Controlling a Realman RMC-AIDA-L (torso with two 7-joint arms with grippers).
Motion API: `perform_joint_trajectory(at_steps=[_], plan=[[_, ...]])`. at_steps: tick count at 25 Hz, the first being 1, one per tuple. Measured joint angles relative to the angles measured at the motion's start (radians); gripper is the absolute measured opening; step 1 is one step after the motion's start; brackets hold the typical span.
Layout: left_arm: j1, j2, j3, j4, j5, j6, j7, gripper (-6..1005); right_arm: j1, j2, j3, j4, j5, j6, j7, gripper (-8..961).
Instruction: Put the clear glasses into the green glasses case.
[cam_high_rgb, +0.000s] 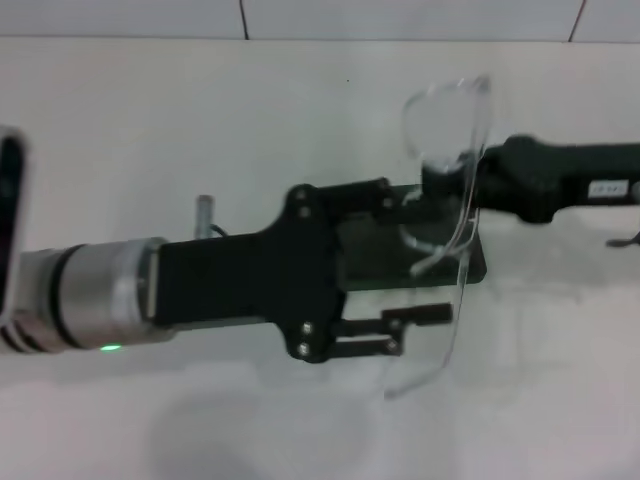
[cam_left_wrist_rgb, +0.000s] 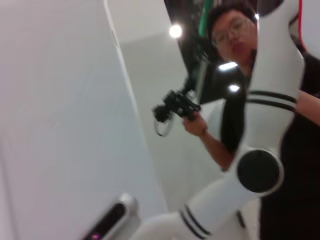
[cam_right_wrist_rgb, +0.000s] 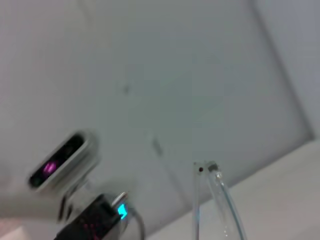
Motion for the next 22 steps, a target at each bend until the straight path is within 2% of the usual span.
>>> perform_joint_trajectory(at_steps=[4, 8, 11, 14, 17, 22], plan=[[0.056, 0.009, -0.049, -0.006, -0.017, 0.002, 0.029, 649, -0.020, -0.001, 0.119, 0.000, 0.003, -0.031, -0.002, 140], [0.100, 0.028, -0.092, -0.026, -0.001, -0.028, 0.034, 649, -0.024, -0.006, 0.246, 0.000, 0.004, -0.111, 0.001, 141], [0.107, 0.033, -0.092, -0.032, 0.006, -0.050, 0.034, 649, -0.027, -0.006, 0.349, 0.000, 0.006, -0.160, 0.006, 142], [0.108, 0.035, -0.091, -0.034, 0.021, -0.081, 0.033, 649, -0.032, -0.004, 0.392, 0.001, 0.032, -0.191, 0.007, 142], [0.092, 0.028, -0.086, -0.034, 0.059, -0.095, 0.027, 649, -0.039, -0.002, 0.391, 0.014, 0.079, -0.195, 0.007, 143], [0.016, -0.008, -0.066, -0.037, 0.192, -0.095, 0.007, 649, -0.020, 0.011, 0.377, 0.034, 0.078, -0.183, 0.008, 144]])
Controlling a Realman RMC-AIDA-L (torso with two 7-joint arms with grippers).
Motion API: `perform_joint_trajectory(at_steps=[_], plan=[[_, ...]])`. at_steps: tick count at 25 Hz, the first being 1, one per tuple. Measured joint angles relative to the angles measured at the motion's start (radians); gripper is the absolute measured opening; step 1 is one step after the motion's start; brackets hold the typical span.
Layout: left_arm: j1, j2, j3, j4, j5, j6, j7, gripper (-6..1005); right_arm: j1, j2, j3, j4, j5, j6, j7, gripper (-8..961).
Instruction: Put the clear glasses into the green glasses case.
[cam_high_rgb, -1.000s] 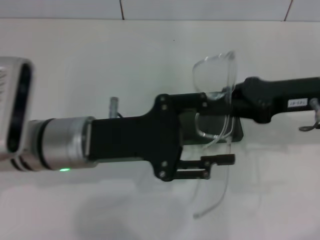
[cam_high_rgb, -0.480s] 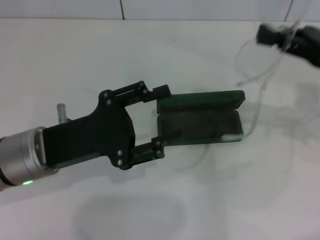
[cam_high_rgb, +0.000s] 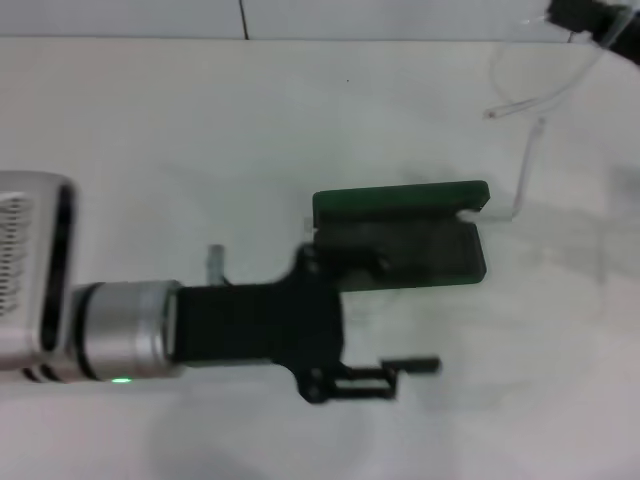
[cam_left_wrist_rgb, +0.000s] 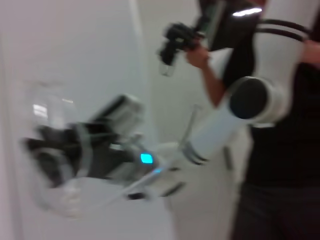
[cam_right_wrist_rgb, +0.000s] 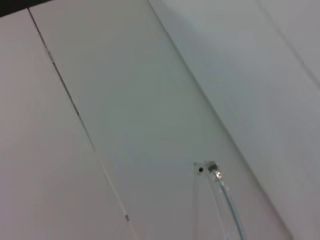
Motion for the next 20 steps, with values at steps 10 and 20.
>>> perform_joint_trajectory(at_steps=[10, 20], plan=[[-0.084, -0.006, 0.230, -0.001, -0.126, -0.001, -0.017, 649, 0.055, 0.018, -0.258, 0.077, 0.000, 0.142, -0.010, 146], [-0.092, 0.006, 0.208, 0.002, -0.168, -0.001, -0.022, 649, 0.052, 0.016, -0.471, 0.095, -0.004, 0.212, -0.010, 148]])
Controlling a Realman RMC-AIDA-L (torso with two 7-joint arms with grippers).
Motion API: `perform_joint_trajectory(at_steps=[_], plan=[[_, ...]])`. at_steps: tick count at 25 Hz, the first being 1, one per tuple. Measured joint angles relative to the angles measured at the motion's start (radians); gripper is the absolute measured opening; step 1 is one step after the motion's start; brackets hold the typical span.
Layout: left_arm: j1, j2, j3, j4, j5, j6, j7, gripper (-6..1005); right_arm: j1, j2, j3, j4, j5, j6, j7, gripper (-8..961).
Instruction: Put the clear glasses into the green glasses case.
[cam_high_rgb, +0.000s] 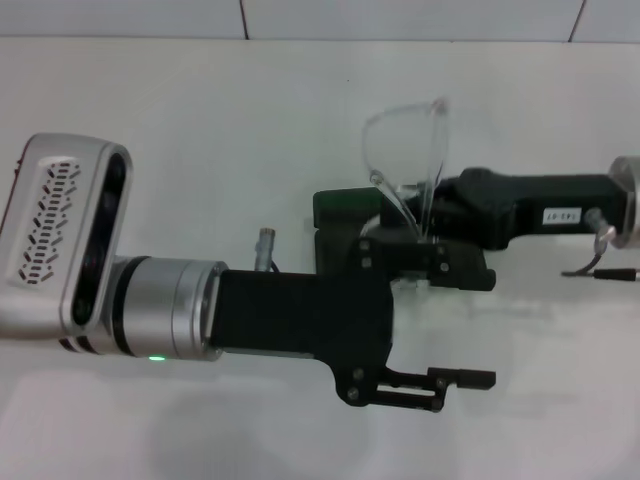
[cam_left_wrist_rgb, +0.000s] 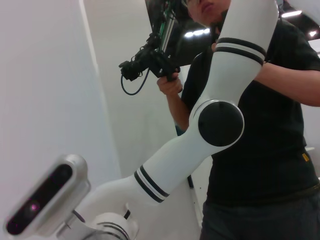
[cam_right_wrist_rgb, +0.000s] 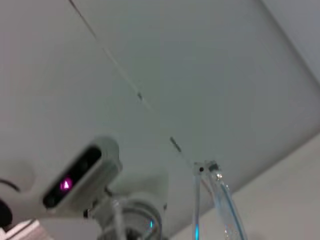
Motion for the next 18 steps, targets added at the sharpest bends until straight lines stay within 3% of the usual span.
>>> perform_joint_trajectory(at_steps=[3, 18], plan=[[-0.002, 0.002, -0.002, 0.009, -0.001, -0.006, 0.000, 649, 0.004, -0.003, -0.058, -0.001, -0.012, 0.015, 0.003, 149], [-0.002, 0.004, 0.000, 0.026, 0.009, -0.062, -0.024, 649, 0.047, 0.000, -0.077, -0.013, -0.165, 0.022, 0.003, 152]])
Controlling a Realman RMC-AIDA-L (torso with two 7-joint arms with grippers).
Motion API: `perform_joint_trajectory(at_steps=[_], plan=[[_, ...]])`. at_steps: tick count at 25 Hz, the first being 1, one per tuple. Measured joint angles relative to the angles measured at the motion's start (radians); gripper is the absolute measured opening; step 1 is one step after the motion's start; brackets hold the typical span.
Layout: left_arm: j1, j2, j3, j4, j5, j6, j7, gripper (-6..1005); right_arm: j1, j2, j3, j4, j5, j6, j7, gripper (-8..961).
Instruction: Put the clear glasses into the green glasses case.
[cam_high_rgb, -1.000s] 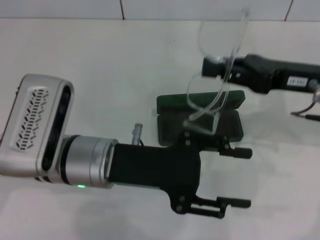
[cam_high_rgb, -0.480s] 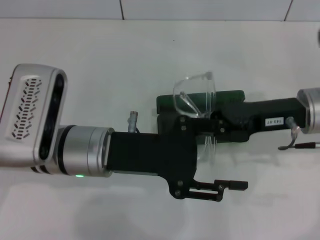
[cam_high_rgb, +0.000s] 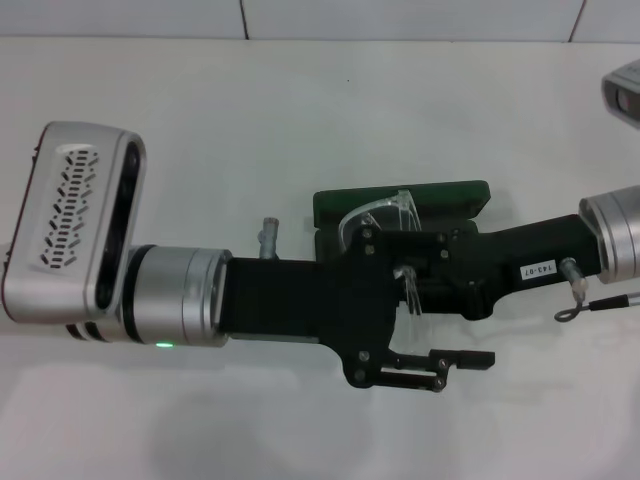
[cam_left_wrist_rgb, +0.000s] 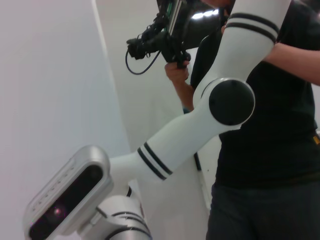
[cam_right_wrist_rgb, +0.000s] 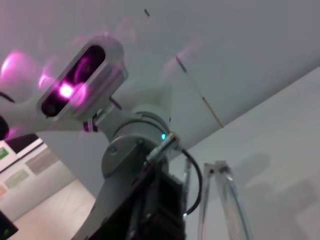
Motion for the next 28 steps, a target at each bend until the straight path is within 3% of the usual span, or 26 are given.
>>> perform_joint_trajectory(at_steps=[17, 28], plan=[[0.018, 0.001, -0.007, 0.000, -0.011, 0.029, 0.003, 649, -0.004, -0.011, 0.050, -0.072, -0.031, 0.032, -0.005, 155], [0.159, 0.016, -0.283, -0.002, -0.020, 0.136, 0.018, 649, 0.011, -0.015, 0.042, -0.176, -0.102, 0.123, 0.057, 157]])
